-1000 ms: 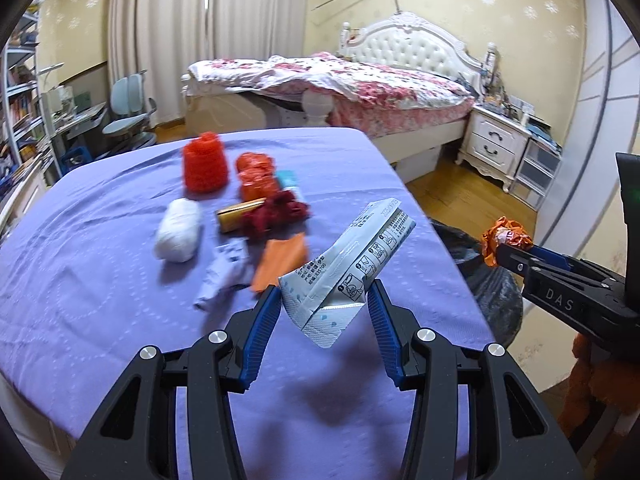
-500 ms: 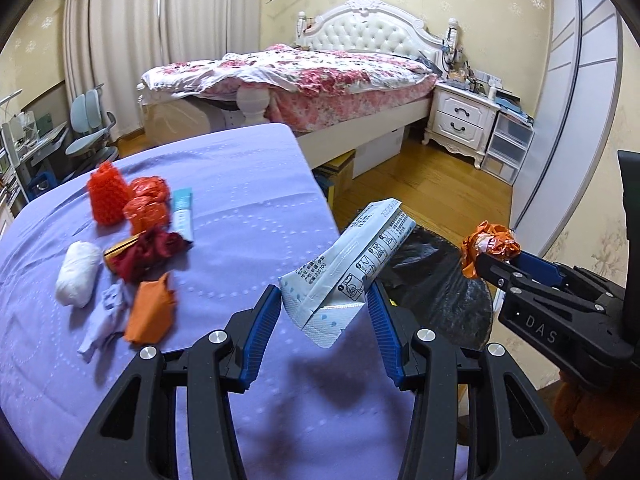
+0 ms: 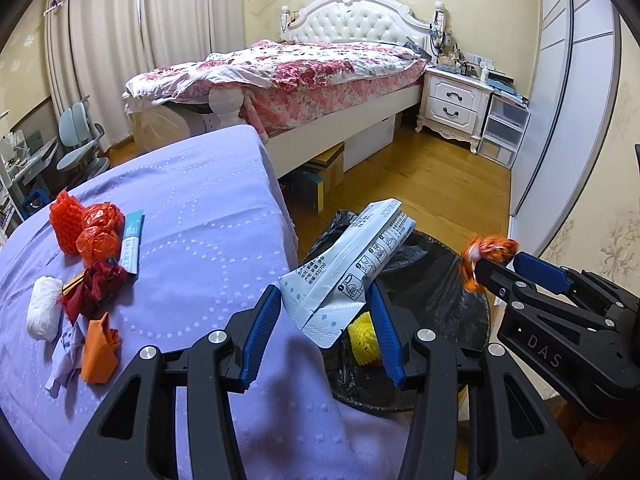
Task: Collect trash
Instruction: 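Carry the wrapper packet and orange bag over the bin and release both, then move both open tools back over the table toward the orange cloth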
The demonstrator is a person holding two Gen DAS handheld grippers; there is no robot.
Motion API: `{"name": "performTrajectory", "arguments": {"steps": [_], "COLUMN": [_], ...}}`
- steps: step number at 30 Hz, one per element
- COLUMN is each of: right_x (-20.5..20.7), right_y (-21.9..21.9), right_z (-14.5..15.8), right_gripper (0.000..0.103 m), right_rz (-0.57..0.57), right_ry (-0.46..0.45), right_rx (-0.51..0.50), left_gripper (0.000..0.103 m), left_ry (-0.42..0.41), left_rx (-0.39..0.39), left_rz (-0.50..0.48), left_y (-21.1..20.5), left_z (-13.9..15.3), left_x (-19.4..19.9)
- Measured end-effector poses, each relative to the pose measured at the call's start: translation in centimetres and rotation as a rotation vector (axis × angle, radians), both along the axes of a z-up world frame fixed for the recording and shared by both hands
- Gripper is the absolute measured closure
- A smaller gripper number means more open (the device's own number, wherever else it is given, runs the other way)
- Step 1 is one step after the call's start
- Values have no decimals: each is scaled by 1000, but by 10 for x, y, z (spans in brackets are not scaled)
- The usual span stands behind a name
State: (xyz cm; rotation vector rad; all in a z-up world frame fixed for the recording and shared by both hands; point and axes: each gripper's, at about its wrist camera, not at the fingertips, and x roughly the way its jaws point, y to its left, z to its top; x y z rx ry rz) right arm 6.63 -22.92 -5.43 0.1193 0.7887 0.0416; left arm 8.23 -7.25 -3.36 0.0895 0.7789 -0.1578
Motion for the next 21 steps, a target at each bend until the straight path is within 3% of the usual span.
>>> {"name": "performTrajectory", "arguments": {"steps": [3,5,6,14,21], "right_x": [4,5,5,2,-4], "right_y": [-5,-9,-10,-16,-8], "right_z": [-3,-4,-4,-9,-8], "right_gripper": [53,47,47,46,45], "right_rz": [-11,-22,-27,-53,-46], "right_ry": [4,3,2,16,23], "right_rx": [10,16,18,25,35], "left_gripper": [49,32,29,27,27], "left_ry": [27,32,30,26,3], "left_rx": [-1,0,-11,-34,-8], "left_rz": [-12,-2,2,23,67], "left_y": [-2,-1,1,10,26], "left_z": [-5,-6,-6,-3,2], "left_x": [4,5,4,-3,-15]}}
